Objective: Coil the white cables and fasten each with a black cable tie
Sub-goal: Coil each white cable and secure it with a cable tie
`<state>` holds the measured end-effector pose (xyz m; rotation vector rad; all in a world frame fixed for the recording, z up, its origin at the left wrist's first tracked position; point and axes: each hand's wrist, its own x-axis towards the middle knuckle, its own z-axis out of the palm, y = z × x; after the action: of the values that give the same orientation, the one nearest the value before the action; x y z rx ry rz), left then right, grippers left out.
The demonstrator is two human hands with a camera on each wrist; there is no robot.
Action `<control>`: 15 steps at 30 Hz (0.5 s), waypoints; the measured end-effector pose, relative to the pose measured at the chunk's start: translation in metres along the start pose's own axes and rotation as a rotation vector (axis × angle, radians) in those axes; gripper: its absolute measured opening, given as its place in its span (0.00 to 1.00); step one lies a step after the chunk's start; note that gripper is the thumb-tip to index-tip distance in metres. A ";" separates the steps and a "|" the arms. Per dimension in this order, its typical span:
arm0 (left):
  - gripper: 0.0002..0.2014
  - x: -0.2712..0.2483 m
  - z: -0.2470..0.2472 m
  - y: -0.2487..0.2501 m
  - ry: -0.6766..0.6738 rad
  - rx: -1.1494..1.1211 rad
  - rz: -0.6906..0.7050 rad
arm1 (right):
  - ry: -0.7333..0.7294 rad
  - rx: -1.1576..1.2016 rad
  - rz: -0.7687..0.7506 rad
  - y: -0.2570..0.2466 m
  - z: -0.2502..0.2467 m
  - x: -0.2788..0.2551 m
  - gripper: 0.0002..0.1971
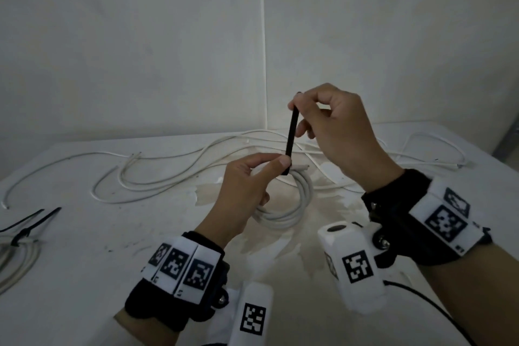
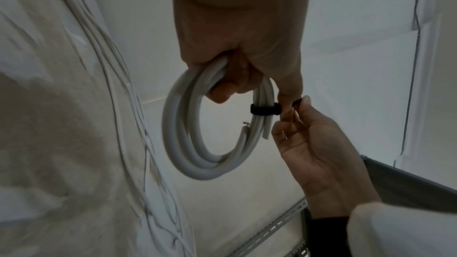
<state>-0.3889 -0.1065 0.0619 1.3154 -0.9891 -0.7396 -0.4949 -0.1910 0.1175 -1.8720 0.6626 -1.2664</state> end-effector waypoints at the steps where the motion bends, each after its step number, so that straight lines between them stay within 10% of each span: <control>1: 0.04 0.001 -0.001 -0.001 0.008 -0.010 -0.003 | -0.034 -0.009 0.017 0.000 0.000 -0.001 0.09; 15: 0.14 0.002 -0.002 0.004 0.007 -0.066 0.051 | -0.226 -0.004 0.017 0.011 0.010 -0.018 0.09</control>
<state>-0.3869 -0.1065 0.0667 1.2306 -0.9813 -0.7231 -0.4921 -0.1809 0.0965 -1.9720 0.5590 -1.0236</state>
